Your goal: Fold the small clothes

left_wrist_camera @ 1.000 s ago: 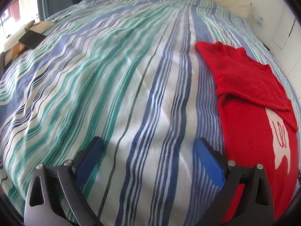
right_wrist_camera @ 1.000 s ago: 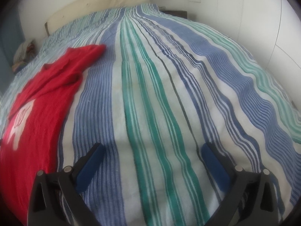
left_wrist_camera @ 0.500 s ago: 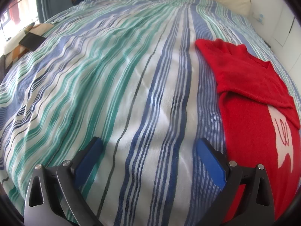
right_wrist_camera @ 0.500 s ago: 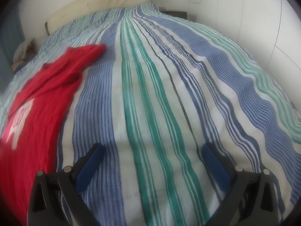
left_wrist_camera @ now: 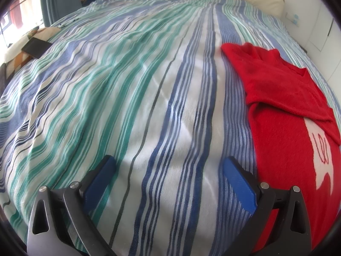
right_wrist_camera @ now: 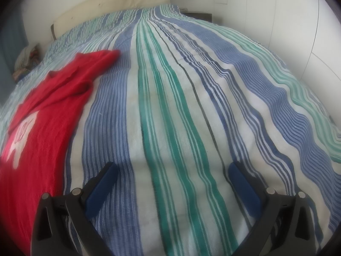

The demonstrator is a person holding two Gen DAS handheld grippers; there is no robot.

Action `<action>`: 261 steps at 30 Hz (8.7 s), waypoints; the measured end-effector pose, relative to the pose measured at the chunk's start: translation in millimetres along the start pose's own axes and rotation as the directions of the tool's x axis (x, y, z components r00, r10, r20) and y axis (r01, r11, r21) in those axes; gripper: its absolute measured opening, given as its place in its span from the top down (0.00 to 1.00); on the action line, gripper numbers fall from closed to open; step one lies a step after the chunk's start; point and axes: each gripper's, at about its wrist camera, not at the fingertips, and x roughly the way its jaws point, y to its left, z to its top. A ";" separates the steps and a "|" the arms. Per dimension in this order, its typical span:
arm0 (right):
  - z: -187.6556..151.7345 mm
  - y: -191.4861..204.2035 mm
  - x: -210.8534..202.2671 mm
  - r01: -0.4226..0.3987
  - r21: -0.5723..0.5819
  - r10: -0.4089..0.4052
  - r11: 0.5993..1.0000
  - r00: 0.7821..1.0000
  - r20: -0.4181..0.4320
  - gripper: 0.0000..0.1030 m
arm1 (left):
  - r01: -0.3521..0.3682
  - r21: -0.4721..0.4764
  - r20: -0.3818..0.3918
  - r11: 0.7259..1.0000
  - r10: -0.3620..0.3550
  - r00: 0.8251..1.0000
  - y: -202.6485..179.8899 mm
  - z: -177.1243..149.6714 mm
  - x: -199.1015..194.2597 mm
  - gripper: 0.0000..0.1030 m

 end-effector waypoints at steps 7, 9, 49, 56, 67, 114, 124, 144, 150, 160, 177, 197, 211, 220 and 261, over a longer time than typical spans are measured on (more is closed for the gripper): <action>-0.2 0.5 0.0 0.000 0.000 0.000 1.000 1.000 0.000 0.00 | -0.001 0.000 0.000 1.000 0.001 1.000 -0.2 0.2 0.0 0.01; -0.3 0.6 -0.1 0.001 -0.001 -0.001 1.000 1.000 0.000 0.00 | -0.002 0.002 0.000 1.000 0.002 1.000 -0.7 -0.3 0.5 0.01; -67.3 44.0 -32.0 -0.585 0.173 0.563 0.793 0.592 -0.577 0.67 | 0.379 0.050 -0.614 0.924 -0.271 0.741 -58.0 -131.4 -64.6 0.95; -49.1 31.7 -59.3 -0.594 0.174 0.588 0.785 0.627 -0.511 0.95 | 0.434 0.025 -0.574 0.901 -0.342 0.744 -44.3 -109.3 -104.0 0.97; 85.8 38.8 -62.6 -0.646 0.155 0.665 0.747 0.721 -0.198 0.95 | 0.534 -0.004 -0.245 0.845 -0.519 0.819 -60.7 72.1 -86.8 0.97; 13.2 70.5 -8.6 -0.227 -0.236 0.228 0.945 0.973 -0.022 0.43 | 0.159 0.260 -0.003 0.952 -0.164 0.986 -137.6 -51.2 -33.2 0.04; 2.8 64.4 5.3 -0.231 -0.184 0.230 0.955 0.973 -0.028 0.40 | 0.141 0.272 -0.003 0.952 -0.146 0.989 -140.7 -55.5 -27.9 0.01; -4.8 67.5 3.8 -0.221 -0.201 0.227 0.954 0.974 0.009 0.37 | 0.131 0.290 0.004 0.948 -0.138 0.990 -144.5 -59.4 -25.0 0.01; -4.9 68.5 4.5 -0.216 -0.207 0.223 0.954 0.975 0.012 0.37 | 0.132 0.289 0.004 0.948 -0.139 0.990 -144.5 -59.1 -24.9 0.01; -5.0 68.7 4.8 -0.214 -0.210 0.221 0.954 0.975 0.010 0.36 | 0.145 0.297 -0.026 0.944 -0.144 0.989 -144.2 -56.1 -27.4 0.01; 169.0 73.9 111.7 -0.473 0.221 0.515 0.853 0.831 -0.209 0.37 | 0.219 0.047 0.044 0.975 -0.221 0.974 -52.4 -17.4 -70.2 0.02; 194.5 376.8 40.8 -0.657 -0.186 0.568 0.731 0.736 -0.367 0.81 | 0.129 -0.198 0.103 0.972 -0.110 0.989 29.7 7.5 -51.9 0.02; 154.4 363.5 28.5 -0.623 -0.385 0.483 0.681 0.777 -0.403 0.55 | 0.175 -0.257 0.088 0.951 -0.157 0.984 36.8 9.0 -47.5 0.02; 32.8 418.6 26.8 -0.593 -0.666 0.394 0.453 0.803 -0.447 0.55 | 0.124 -0.233 0.073 0.965 -0.110 0.991 35.9 0.6 -44.3 0.02; 21.0 201.0 -65.4 -0.056 -0.483 0.044 0.874 0.998 -0.037 0.19 | 0.071 0.117 0.004 0.991 -0.072 0.997 -61.1 -40.7 -37.9 0.01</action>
